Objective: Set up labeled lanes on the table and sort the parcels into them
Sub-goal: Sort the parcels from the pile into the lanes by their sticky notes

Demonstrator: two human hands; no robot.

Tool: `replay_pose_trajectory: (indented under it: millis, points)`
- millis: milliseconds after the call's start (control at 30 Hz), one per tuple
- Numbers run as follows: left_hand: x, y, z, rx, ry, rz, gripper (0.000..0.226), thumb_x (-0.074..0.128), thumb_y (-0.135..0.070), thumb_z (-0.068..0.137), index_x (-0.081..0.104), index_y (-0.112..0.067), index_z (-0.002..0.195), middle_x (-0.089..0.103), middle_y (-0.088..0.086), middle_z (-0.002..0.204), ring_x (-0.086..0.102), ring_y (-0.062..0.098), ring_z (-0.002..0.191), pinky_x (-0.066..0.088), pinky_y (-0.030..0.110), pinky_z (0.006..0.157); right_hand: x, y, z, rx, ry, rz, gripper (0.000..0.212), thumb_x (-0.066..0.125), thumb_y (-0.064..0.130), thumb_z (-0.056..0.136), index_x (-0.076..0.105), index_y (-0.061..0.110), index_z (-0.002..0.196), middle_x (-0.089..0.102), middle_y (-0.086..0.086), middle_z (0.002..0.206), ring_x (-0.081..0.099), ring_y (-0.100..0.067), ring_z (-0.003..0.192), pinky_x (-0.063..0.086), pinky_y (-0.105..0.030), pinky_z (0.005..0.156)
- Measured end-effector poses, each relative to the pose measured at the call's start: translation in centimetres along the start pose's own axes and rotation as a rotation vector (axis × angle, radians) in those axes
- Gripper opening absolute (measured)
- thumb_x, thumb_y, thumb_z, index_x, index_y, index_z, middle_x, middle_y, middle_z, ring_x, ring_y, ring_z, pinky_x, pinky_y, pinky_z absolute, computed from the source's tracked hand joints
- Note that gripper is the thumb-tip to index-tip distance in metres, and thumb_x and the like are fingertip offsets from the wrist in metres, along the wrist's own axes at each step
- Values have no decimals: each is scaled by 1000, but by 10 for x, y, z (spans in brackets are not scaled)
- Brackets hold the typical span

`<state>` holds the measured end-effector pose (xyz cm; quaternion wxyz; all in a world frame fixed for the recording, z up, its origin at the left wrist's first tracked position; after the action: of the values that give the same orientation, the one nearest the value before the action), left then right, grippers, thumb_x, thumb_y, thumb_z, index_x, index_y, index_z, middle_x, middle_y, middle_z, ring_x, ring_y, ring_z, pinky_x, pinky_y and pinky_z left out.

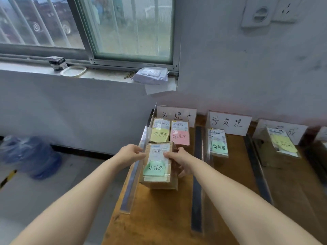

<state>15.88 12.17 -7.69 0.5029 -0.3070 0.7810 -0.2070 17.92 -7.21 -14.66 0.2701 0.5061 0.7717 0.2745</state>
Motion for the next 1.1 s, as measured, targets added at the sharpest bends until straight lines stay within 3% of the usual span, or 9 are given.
replay_pose_trajectory:
  millis: [67,200,333,433,533,667,833,1000,1100]
  points:
    - [7,6,1,-14,51,5,39,60,-18,92,56,-10,129,66,4,113,63,18,100,53,34,89,7,-2,3,19,-2,38,77,66,37,89,18,21,148,43,-13,143,42,-42,130,42,-61,98]
    - [8,10,2,-19,60,-22,45,52,-11,94,45,-11,139,63,3,112,66,16,85,55,26,71,12,-4,11,-14,-62,104,53,59,24,95,32,13,140,54,-11,133,53,-32,120,47,-55,93]
    - [8,16,6,-16,67,-20,45,51,-15,95,45,-14,140,65,4,115,69,17,85,58,32,75,12,0,16,-74,-107,52,26,60,23,94,46,17,116,61,-7,125,60,-24,111,51,-49,91]
    - [8,18,7,-12,60,-21,47,52,-17,95,43,-14,141,64,5,118,68,17,86,56,28,70,8,9,11,-120,-118,-72,27,58,24,96,51,16,120,61,-4,124,59,-23,112,52,-42,86]
    - [8,20,8,-3,35,-10,46,55,-19,94,45,-13,139,65,5,113,67,16,83,56,27,67,-5,26,-3,-277,-204,-415,28,54,26,97,55,12,122,61,-4,115,57,-19,99,49,-32,79]
    - [5,17,8,-7,-19,33,40,57,-19,93,51,-11,132,65,5,107,65,17,81,56,29,69,-20,44,-29,-451,-334,-806,29,49,31,98,60,16,121,63,-4,118,58,-22,103,49,-33,82]
    - [-6,-16,-5,70,-227,173,30,57,-25,93,57,-14,120,64,4,111,60,17,91,53,34,79,-39,54,-63,-634,-524,-1146,36,47,33,98,55,19,130,58,-3,127,55,-24,113,49,-39,88]
    - [16,-86,-27,229,-291,341,24,55,-27,94,58,-20,116,61,-2,111,57,14,92,52,33,74,-83,42,-111,-746,-662,-1255,36,48,36,96,55,20,128,58,-4,123,55,-24,111,46,-35,88]
    - [55,-139,-45,333,-270,411,23,53,-26,94,57,-20,116,59,-3,112,54,14,93,44,27,71,-125,19,-149,-755,-717,-1239,36,51,37,96,56,21,127,60,-3,125,57,-23,113,48,-36,91]
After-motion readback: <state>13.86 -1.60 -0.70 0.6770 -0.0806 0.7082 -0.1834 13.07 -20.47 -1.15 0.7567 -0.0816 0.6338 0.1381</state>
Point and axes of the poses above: each hand's wrist, its own z-axis towards the middle knuckle, its own x-axis out of the palm, y = z × x, the point moved 6 cm from there along z, towards the middle knuckle
